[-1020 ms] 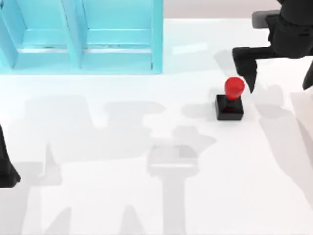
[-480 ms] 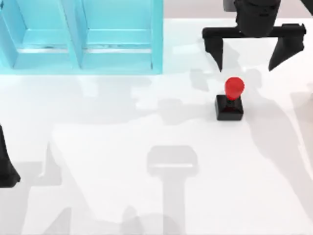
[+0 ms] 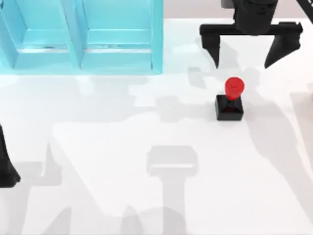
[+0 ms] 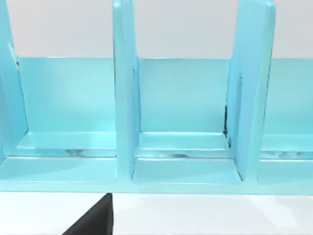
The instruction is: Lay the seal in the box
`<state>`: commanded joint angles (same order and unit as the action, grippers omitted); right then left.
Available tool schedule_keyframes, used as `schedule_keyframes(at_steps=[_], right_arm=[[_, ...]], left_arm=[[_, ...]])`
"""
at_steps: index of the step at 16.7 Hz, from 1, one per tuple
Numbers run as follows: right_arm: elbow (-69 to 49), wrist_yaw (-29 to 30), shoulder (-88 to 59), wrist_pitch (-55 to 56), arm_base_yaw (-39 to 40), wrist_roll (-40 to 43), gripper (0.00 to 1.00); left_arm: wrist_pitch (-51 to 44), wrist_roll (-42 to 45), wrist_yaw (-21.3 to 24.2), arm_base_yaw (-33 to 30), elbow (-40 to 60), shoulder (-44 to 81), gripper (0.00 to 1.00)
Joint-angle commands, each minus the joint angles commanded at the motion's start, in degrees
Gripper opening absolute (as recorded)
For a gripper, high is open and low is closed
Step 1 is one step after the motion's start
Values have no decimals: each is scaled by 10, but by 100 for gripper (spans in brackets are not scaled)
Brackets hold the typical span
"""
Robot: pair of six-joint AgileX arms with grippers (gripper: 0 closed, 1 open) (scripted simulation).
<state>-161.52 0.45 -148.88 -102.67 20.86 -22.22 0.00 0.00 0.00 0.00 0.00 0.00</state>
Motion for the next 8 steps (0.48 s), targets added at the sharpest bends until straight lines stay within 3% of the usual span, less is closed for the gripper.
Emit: schedule_keyframes(at_steps=[4,8], right_arm=[[22,0,6,20,-2,1,100],[130,0,33,103,-1,2,100]], left_arm=[[0,0,0,0,0,0,100],[0,0,0,0,0,0,100]])
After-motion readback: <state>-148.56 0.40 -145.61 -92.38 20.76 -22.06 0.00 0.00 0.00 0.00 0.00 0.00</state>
